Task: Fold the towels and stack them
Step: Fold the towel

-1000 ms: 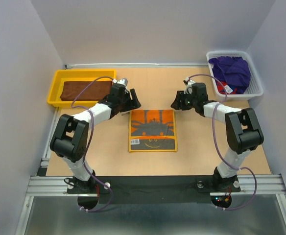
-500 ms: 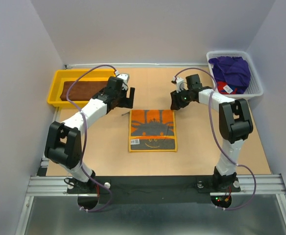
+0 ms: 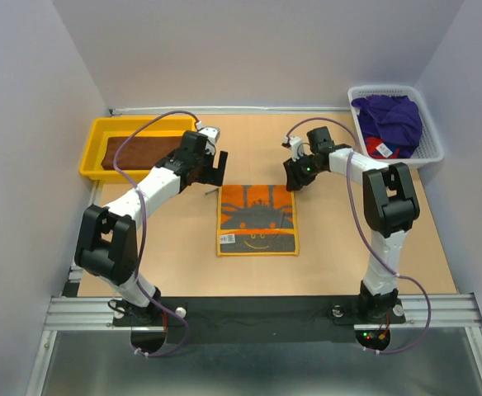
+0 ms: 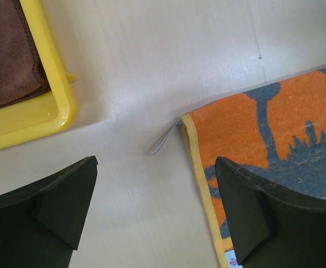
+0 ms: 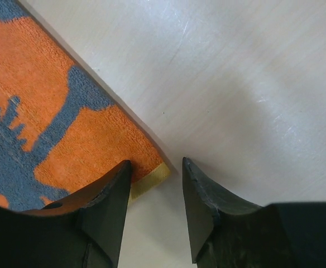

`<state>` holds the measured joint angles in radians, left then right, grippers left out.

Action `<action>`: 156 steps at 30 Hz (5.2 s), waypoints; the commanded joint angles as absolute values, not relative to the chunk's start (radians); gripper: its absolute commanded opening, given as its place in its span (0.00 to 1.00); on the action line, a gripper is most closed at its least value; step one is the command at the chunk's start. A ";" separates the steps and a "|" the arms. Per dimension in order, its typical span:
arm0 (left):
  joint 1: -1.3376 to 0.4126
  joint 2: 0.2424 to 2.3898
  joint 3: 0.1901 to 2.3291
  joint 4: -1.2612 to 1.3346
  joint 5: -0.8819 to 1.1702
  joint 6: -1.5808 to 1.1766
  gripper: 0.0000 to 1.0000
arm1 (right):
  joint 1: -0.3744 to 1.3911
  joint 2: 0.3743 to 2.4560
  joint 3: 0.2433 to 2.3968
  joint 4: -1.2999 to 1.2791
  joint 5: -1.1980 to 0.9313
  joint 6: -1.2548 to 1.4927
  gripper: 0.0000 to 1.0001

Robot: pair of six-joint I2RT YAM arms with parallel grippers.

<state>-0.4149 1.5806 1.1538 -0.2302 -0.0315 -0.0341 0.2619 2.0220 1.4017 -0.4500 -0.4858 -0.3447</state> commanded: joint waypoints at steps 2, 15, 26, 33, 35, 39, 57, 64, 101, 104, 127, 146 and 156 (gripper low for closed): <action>-0.413 1.603 1.223 -0.224 -0.005 -0.005 0.98 | 0.282 2.060 1.440 -0.477 -0.445 -0.383 0.47; -0.426 1.782 1.330 -0.267 0.049 0.086 0.89 | 0.285 2.051 1.414 -0.488 -0.365 -0.408 0.10; -0.443 1.962 1.476 -0.281 0.049 0.095 0.61 | 0.304 2.054 1.399 -0.489 -0.354 -0.419 0.00; -0.443 1.991 1.465 -0.299 0.081 0.104 0.57 | 0.305 2.045 1.385 -0.488 -0.338 -0.422 0.00; -0.442 1.988 1.454 -0.293 0.090 0.103 0.57 | 0.305 2.048 1.384 -0.488 -0.333 -0.422 0.00; -0.443 1.997 1.442 -0.290 0.081 0.103 0.56 | 0.304 2.049 1.379 -0.488 -0.333 -0.420 0.00; -0.442 1.856 1.463 -0.275 0.120 0.067 0.56 | 0.304 2.045 1.378 -0.488 -0.321 -0.419 0.01; -0.453 1.908 1.407 -0.301 0.118 0.112 0.56 | 0.305 2.043 1.378 -0.486 -0.313 -0.417 0.01; -0.442 2.132 1.420 -0.356 0.084 0.104 0.28 | 0.305 2.039 1.367 -0.488 -0.273 -0.423 0.00; -0.442 2.138 1.425 -0.360 0.089 0.107 0.22 | 0.305 2.036 1.371 -0.488 -0.265 -0.423 0.01; -0.436 1.813 1.319 -0.176 0.008 0.089 0.00 | 0.330 1.852 1.393 -0.477 -0.163 -0.399 0.01; -0.480 1.477 0.948 -0.161 0.095 -0.208 0.00 | 0.374 1.485 1.033 -0.465 -0.284 -0.074 0.00; -0.492 1.385 0.755 -0.160 0.153 -0.325 0.00 | 0.376 1.434 0.891 -0.483 -0.354 0.110 0.00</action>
